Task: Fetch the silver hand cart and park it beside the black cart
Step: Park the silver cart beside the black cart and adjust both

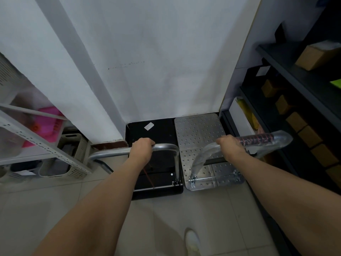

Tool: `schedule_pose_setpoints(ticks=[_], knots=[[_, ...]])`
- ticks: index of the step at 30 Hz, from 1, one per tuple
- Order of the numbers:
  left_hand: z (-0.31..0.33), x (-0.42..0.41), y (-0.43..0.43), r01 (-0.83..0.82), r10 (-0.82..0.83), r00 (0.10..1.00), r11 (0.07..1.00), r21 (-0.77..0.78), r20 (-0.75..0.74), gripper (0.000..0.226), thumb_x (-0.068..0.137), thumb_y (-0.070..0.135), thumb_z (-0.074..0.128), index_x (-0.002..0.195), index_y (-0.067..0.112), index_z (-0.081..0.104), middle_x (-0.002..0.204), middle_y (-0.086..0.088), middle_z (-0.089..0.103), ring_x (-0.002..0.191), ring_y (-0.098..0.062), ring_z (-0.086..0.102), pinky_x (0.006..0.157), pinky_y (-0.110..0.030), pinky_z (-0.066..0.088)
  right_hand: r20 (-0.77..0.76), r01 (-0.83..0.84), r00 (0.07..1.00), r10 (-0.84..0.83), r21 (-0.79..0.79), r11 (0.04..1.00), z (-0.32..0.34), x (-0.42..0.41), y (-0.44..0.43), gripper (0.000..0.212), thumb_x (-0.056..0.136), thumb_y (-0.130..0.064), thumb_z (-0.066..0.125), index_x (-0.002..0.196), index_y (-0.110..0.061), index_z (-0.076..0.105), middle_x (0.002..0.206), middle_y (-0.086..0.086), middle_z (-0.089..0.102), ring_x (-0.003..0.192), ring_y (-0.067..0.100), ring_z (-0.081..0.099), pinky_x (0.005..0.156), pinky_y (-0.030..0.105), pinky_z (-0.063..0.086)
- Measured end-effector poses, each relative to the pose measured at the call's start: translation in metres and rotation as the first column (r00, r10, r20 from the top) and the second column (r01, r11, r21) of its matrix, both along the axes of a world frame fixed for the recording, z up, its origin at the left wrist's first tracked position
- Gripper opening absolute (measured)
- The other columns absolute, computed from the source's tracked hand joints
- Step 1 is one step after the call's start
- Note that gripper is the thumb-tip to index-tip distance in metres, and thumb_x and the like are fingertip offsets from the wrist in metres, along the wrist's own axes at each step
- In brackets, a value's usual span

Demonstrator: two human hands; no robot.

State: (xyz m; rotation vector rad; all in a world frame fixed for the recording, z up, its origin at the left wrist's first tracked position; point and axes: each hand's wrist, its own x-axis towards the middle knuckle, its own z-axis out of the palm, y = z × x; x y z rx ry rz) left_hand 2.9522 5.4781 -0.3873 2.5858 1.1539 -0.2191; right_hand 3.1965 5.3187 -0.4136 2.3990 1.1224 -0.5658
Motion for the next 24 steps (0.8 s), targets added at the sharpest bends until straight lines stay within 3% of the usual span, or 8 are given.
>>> schedule_pose_setpoints(ticks=[6, 11, 18, 24], knots=[[-0.002, 0.003, 0.003, 0.010, -0.010, 1.000, 1.000, -0.008, 0.008, 0.024, 0.081, -0.006, 0.050, 0.072, 0.016, 0.052, 0.073, -0.006, 0.053, 0.072, -0.025, 0.054, 0.063, -0.030, 0.037, 0.007, -0.071, 0.997, 0.071, 0.028, 0.997, -0.004, -0.005, 0.005, 0.050, 0.077, -0.002, 0.071, 0.124, -0.012, 0.057, 0.126, 0.010, 0.055, 0.117, 0.026, 0.052, 0.097, 0.035, 0.048], [-0.002, 0.000, 0.006, 0.001, -0.001, 1.000, 1.000, -0.001, 0.010, 0.023, 0.081, -0.007, 0.050, 0.080, 0.013, 0.062, 0.073, -0.006, 0.054, 0.072, -0.025, 0.052, 0.064, -0.030, 0.037, 0.020, -0.096, 0.995, 0.095, 0.054, 0.994, -0.006, -0.009, 0.009, 0.054, 0.076, -0.002, 0.073, 0.126, -0.014, 0.056, 0.128, 0.008, 0.055, 0.121, 0.025, 0.048, 0.101, 0.036, 0.045], [-0.002, -0.001, 0.003, 0.013, -0.013, 1.000, 1.000, 0.009, 0.024, 0.025, 0.081, -0.006, 0.048, 0.073, 0.016, 0.053, 0.073, -0.010, 0.054, 0.073, -0.029, 0.053, 0.067, -0.033, 0.038, 0.040, -0.112, 0.993, 0.109, 0.095, 0.989, -0.002, -0.010, 0.003, 0.048, 0.081, -0.002, 0.067, 0.127, -0.012, 0.055, 0.129, 0.010, 0.053, 0.122, 0.026, 0.047, 0.101, 0.035, 0.043], [-0.005, -0.001, 0.004, 0.007, -0.008, 0.999, 1.000, 0.017, 0.037, 0.023, 0.084, -0.004, 0.049, 0.090, 0.011, 0.065, 0.081, -0.011, 0.060, 0.081, -0.030, 0.058, 0.069, -0.032, 0.038, 0.075, -0.115, 0.992, 0.102, 0.188, 0.975, 0.004, -0.018, -0.007, 0.047, 0.080, 0.002, 0.066, 0.126, -0.009, 0.056, 0.126, 0.011, 0.054, 0.119, 0.028, 0.048, 0.097, 0.036, 0.043]])
